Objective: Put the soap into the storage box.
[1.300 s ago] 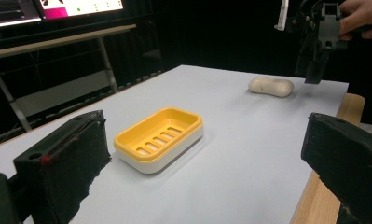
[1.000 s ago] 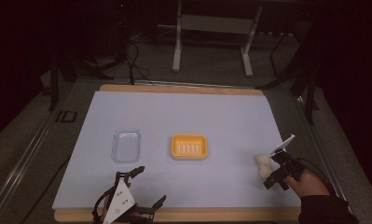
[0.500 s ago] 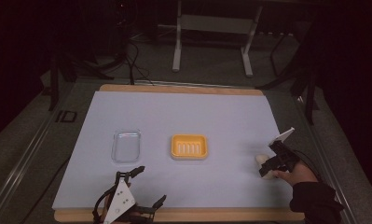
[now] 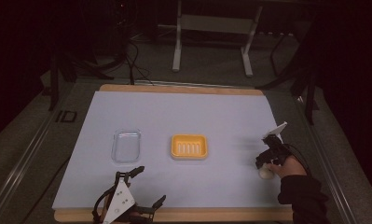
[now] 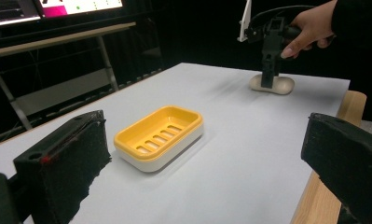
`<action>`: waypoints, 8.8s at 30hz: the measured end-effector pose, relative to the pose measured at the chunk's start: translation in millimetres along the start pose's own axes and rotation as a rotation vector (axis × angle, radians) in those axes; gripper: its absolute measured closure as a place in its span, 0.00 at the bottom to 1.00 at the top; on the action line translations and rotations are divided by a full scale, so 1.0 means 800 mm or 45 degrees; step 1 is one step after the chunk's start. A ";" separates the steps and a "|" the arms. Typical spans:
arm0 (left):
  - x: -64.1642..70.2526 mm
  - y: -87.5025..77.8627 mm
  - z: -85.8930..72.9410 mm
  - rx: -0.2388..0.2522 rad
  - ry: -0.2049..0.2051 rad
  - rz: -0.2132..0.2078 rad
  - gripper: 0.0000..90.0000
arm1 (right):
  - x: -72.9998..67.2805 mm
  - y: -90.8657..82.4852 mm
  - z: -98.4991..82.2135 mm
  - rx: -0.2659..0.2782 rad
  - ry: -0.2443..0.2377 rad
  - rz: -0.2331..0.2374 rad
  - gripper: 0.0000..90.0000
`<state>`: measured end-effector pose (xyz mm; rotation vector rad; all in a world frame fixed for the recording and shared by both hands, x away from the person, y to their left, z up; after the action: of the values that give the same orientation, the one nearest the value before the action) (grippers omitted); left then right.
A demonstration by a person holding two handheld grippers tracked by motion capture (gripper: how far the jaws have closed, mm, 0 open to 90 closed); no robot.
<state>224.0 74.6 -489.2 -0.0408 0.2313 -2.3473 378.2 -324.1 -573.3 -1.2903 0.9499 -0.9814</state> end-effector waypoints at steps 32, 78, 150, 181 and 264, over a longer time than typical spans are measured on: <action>0.004 0.000 0.000 -0.005 0.016 -0.012 0.01 | -0.011 0.015 -0.006 0.290 -0.013 -0.109 0.55; 0.004 0.001 -0.002 -0.015 0.021 -0.015 0.01 | -0.021 -0.036 0.054 0.329 -0.917 0.099 0.55; 0.002 0.001 -0.004 -0.027 0.022 -0.004 0.01 | -0.134 -0.123 0.102 0.204 -1.676 0.140 0.55; 0.004 0.000 -0.004 -0.024 0.018 -0.012 0.01 | -0.211 -0.139 0.134 0.295 -1.784 0.196 0.55; 0.007 -0.003 -0.004 -0.024 0.026 -0.036 0.01 | -0.285 0.000 0.164 0.275 -1.828 0.382 0.55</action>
<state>218.0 72.3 -492.3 -0.0299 0.2648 -2.3747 431.7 -66.4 -563.5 -1.2180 -0.1083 0.1960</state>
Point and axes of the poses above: each handheld gripper's, and its own axes: y roughly forward along the jaws, z roughly out of its top, x roughly to its right, the point moved 9 cm from there along y, roughly forward along the jaws, and after that the axes turned 6 degrees about -y, right-handed, at the moved point
